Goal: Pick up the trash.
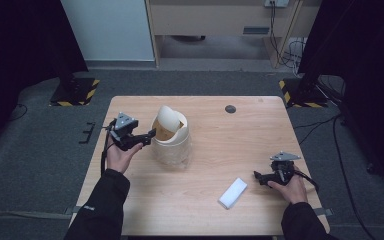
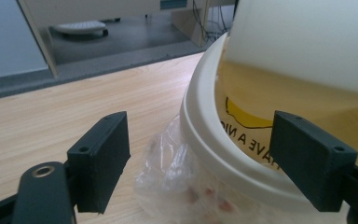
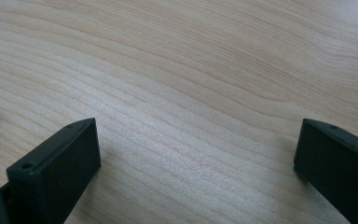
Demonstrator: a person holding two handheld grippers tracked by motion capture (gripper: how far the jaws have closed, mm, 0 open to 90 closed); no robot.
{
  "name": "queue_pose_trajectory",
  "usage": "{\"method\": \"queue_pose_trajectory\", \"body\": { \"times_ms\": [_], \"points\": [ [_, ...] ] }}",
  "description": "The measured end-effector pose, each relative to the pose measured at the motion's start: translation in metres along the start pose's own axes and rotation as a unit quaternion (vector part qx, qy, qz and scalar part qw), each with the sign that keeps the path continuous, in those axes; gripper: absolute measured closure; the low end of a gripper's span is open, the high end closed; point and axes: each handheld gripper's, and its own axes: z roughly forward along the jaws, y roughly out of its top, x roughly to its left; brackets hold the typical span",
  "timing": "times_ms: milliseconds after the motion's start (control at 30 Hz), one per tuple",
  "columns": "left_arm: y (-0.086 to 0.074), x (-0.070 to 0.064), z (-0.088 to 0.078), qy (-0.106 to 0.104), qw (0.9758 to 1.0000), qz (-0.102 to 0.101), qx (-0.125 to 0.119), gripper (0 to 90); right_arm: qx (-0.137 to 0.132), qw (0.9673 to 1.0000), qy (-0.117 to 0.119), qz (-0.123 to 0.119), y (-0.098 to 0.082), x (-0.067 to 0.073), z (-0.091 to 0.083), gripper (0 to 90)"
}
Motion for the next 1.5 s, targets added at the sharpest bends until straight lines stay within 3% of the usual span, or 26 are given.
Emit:
{"method": "queue_pose_trajectory", "body": {
  "times_ms": [133, 267, 367, 433, 567, 700, 1000, 1267, 1400, 1500],
  "points": [
    [-0.002, -0.006, -0.023, -0.007, 0.9997, 0.004, -0.024, 19.5, 0.000, 1.0000, 0.000, 0.000, 0.000, 0.000, 0.000, 0.5],
    [-0.008, -0.018, -0.039, -0.027, 0.9988, -0.004, -0.042, 20.2, 0.000, 1.0000, 0.000, 0.000, 0.000, 0.000, 0.000, 0.5],
    [-0.013, -0.026, -0.046, -0.033, 0.9986, -0.002, -0.042, 20.2, 0.000, 1.0000, 0.000, 0.000, 0.000, 0.000, 0.000, 0.5],
    [-0.023, -0.037, -0.050, -0.053, 0.9977, -0.012, -0.040, 21.7, 0.000, 1.0000, 0.000, -0.001, 0.000, 0.000, 0.000, 0.5],
    [-0.039, -0.049, -0.053, -0.072, 0.9967, -0.020, -0.030, 25.4, 0.000, 1.0000, 0.000, -0.002, 0.000, 0.000, 0.000, 0.5],
    [-0.056, -0.066, -0.049, -0.100, 0.9947, -0.020, -0.004, 27.9, 0.000, 1.0000, 0.000, -0.002, 0.000, 0.000, 0.000, 0.5],
    [-0.067, -0.090, -0.036, -0.134, 0.9905, -0.010, 0.027, 34.6, 0.000, 1.0000, 0.001, -0.002, 0.000, 0.000, 0.000, 0.5],
    [-0.075, -0.121, -0.016, -0.176, 0.9825, 0.001, 0.061, 39.0, 0.001, 1.0000, 0.003, -0.004, 0.000, 0.001, 0.000, 0.5],
    [-0.075, -0.131, -0.006, -0.187, 0.9799, 0.007, 0.070, 41.1, 0.001, 1.0000, 0.004, -0.003, 0.000, 0.001, 0.000, 0.5],
    [-0.073, -0.146, 0.009, -0.202, 0.9760, 0.014, 0.080, 43.1, 0.001, 1.0000, 0.004, -0.003, 0.000, 0.001, 0.000, 0.5]
  ]
}}
